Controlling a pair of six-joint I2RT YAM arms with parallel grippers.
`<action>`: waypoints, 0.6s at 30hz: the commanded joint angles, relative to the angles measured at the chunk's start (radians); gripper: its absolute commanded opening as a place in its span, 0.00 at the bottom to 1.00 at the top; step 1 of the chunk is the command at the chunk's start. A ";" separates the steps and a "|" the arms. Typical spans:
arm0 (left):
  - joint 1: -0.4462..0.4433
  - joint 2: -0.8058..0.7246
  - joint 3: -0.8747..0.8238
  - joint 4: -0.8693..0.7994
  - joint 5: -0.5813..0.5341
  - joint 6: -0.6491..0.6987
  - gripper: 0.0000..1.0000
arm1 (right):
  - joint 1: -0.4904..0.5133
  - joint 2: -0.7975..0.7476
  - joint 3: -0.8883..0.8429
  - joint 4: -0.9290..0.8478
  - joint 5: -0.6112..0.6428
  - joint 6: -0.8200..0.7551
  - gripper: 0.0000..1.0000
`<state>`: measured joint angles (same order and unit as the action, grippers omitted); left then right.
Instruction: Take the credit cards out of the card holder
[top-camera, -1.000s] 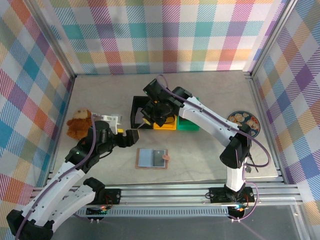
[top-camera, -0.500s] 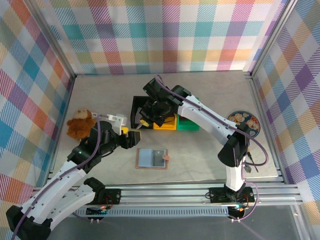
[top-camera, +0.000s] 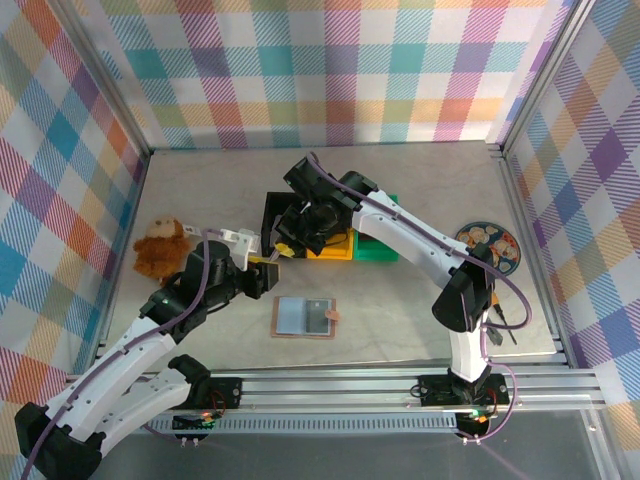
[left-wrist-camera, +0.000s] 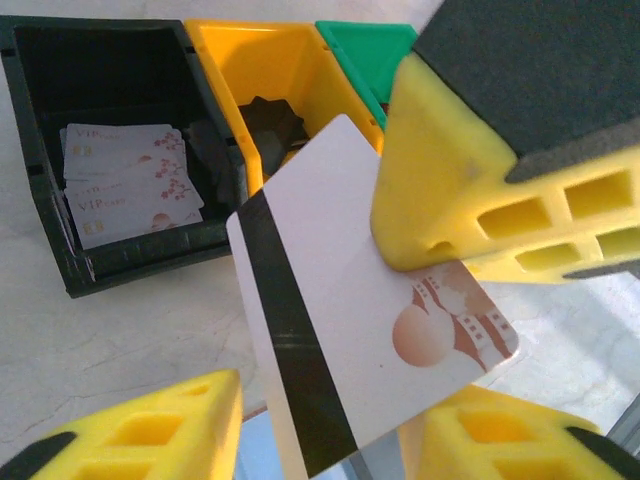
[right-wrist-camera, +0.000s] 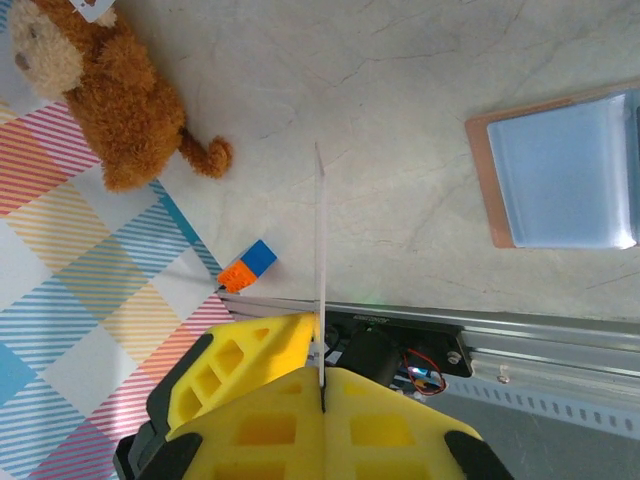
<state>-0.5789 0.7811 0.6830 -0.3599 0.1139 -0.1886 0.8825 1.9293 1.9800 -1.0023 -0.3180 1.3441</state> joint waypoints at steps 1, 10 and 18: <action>-0.012 0.009 0.007 -0.001 -0.002 0.014 0.40 | -0.001 0.005 0.025 0.001 -0.046 -0.020 0.00; -0.012 -0.001 0.010 0.000 -0.010 0.015 0.29 | 0.009 0.020 0.017 0.013 -0.095 -0.033 0.00; -0.012 -0.007 0.012 0.009 -0.004 0.015 0.17 | 0.009 0.024 0.000 0.040 -0.131 -0.040 0.00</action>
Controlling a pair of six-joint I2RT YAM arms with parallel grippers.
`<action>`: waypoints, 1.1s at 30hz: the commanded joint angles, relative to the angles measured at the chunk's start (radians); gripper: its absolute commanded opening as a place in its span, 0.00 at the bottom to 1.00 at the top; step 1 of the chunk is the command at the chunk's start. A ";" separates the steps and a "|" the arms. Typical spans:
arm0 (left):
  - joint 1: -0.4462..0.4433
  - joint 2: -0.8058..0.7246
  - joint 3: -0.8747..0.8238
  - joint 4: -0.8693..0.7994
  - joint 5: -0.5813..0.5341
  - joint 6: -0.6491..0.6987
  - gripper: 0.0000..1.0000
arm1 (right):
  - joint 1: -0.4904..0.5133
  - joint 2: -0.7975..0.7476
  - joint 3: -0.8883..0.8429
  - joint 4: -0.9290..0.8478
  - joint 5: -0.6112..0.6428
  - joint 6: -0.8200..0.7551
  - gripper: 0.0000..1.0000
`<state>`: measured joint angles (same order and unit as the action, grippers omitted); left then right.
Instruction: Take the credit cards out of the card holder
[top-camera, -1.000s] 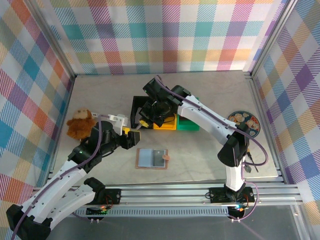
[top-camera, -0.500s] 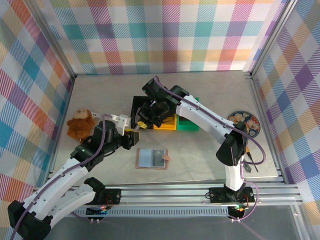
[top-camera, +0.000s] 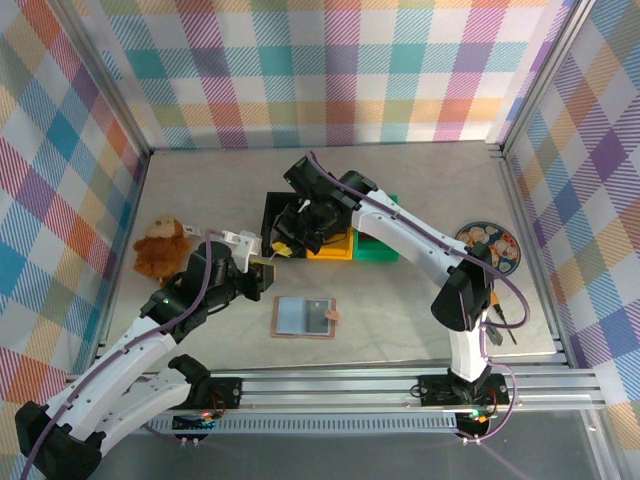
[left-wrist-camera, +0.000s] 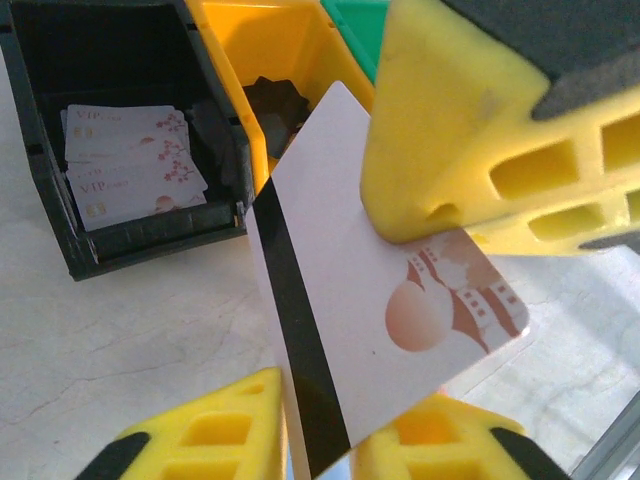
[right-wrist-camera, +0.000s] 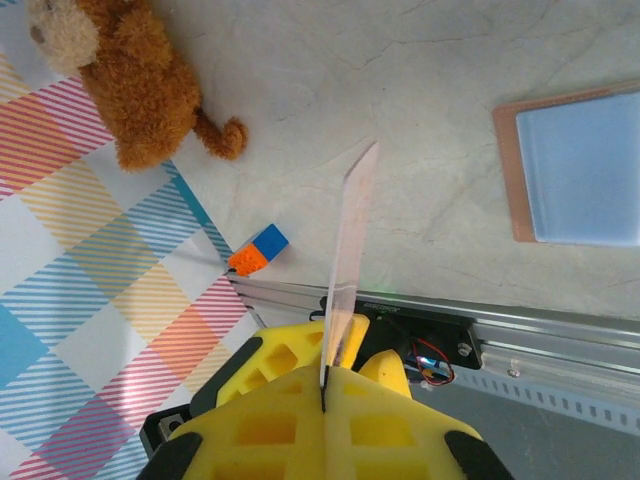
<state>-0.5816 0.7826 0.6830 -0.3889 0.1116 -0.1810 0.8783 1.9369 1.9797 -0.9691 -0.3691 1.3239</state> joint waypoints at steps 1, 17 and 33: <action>-0.009 -0.008 0.012 0.038 -0.002 0.008 0.15 | 0.013 0.016 0.000 0.009 -0.084 -0.022 0.00; -0.009 -0.054 -0.005 0.056 0.008 0.005 0.00 | 0.000 0.033 -0.004 0.096 -0.145 -0.060 0.49; 0.005 -0.016 0.049 -0.021 0.076 -0.216 0.00 | -0.047 -0.403 -0.507 0.561 0.280 -0.069 0.61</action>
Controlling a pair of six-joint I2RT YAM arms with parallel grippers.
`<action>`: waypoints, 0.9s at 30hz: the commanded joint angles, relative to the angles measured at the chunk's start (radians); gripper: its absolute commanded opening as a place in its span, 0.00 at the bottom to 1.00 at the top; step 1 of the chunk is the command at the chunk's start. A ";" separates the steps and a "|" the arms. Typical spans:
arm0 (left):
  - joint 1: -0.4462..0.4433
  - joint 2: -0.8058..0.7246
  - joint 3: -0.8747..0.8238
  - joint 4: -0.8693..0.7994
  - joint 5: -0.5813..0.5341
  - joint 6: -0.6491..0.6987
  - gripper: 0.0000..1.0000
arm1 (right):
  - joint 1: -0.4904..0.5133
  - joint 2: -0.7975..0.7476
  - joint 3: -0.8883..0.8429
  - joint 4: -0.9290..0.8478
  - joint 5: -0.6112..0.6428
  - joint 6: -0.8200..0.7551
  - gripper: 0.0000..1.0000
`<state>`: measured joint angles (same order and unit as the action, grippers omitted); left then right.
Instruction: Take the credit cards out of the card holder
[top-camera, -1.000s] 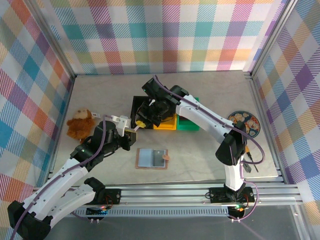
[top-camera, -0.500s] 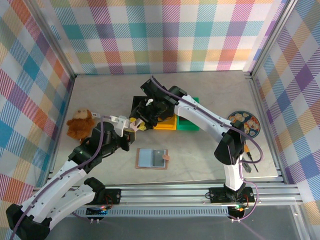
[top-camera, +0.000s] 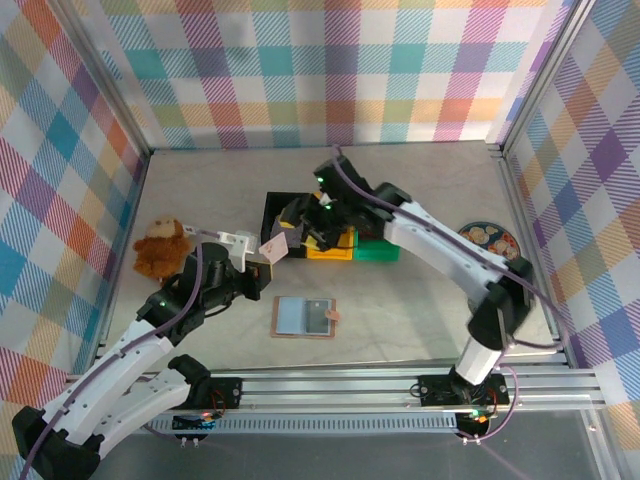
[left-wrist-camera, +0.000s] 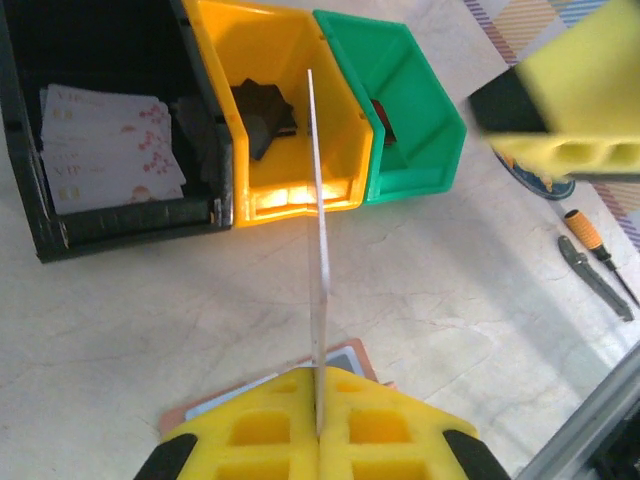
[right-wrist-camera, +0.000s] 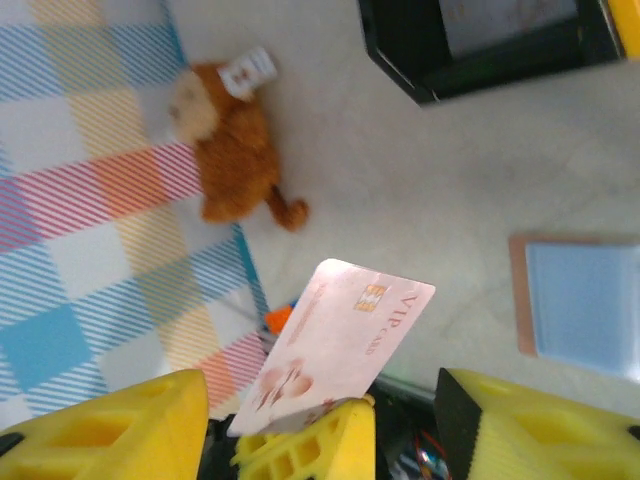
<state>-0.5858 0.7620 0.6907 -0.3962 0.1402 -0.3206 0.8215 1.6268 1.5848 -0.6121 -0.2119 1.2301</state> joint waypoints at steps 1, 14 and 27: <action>0.015 0.006 0.041 0.000 0.074 -0.098 0.00 | 0.014 -0.129 -0.188 0.280 0.144 0.056 0.59; 0.057 -0.004 -0.058 0.255 0.185 -0.356 0.00 | 0.174 -0.185 -0.419 0.516 0.379 0.176 0.49; 0.072 -0.065 -0.171 0.437 0.136 -0.589 0.00 | 0.231 -0.172 -0.521 0.671 0.439 0.246 0.37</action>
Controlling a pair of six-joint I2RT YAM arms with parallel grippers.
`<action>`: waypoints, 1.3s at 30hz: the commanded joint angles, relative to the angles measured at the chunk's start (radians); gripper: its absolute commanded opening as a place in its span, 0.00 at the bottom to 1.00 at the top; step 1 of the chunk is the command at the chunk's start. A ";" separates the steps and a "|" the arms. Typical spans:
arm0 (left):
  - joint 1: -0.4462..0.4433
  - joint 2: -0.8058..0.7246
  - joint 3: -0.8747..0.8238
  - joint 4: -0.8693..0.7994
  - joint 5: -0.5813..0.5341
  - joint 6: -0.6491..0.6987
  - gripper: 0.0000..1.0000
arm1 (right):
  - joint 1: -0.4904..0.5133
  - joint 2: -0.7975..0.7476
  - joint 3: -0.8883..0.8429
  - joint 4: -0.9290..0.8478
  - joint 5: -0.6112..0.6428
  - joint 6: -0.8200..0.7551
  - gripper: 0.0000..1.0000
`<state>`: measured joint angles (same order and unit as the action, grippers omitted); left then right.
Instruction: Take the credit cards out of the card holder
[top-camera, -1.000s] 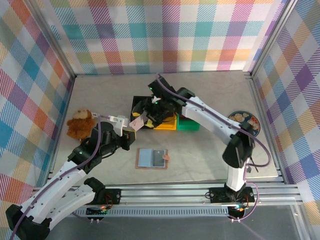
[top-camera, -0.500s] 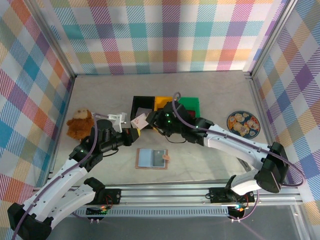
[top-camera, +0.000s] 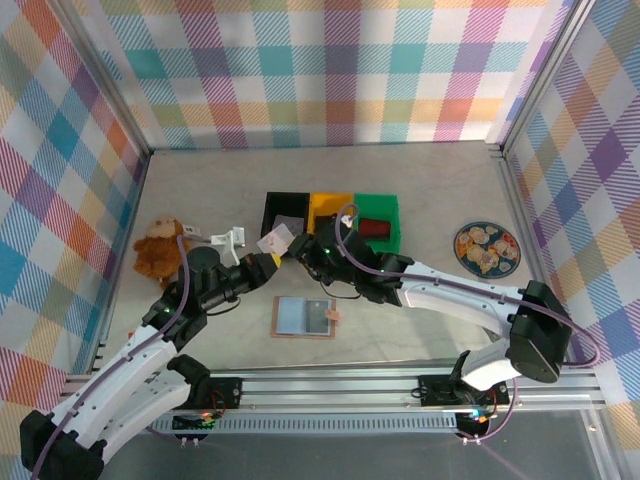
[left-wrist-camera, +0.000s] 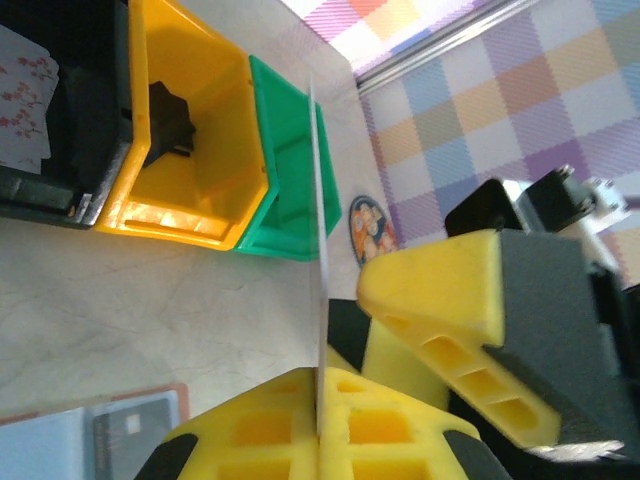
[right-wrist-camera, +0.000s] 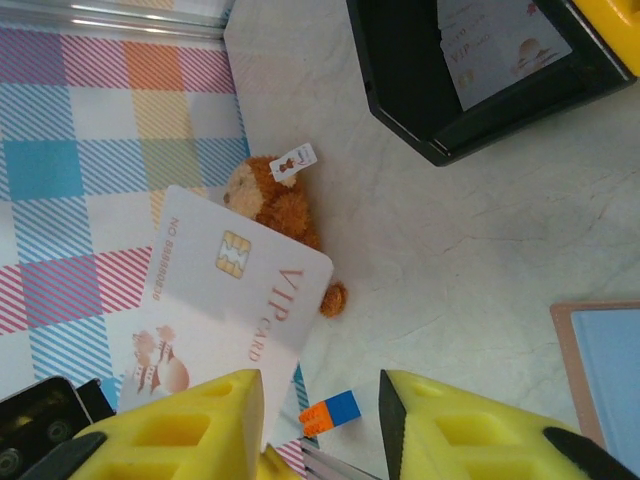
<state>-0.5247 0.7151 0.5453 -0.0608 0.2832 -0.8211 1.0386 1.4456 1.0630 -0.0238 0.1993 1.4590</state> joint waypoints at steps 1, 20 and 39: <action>0.011 -0.014 -0.032 0.113 0.000 -0.106 0.00 | 0.017 0.014 0.004 0.090 0.028 0.012 0.37; 0.011 -0.065 -0.129 0.280 -0.015 -0.272 0.00 | 0.026 0.040 -0.027 0.179 0.059 0.004 0.33; 0.014 -0.065 -0.173 0.355 -0.015 -0.340 0.00 | 0.035 0.066 -0.043 0.345 0.042 -0.048 0.29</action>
<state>-0.5198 0.6586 0.3798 0.2298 0.2565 -1.1397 1.0664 1.4940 1.0348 0.2115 0.2520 1.4322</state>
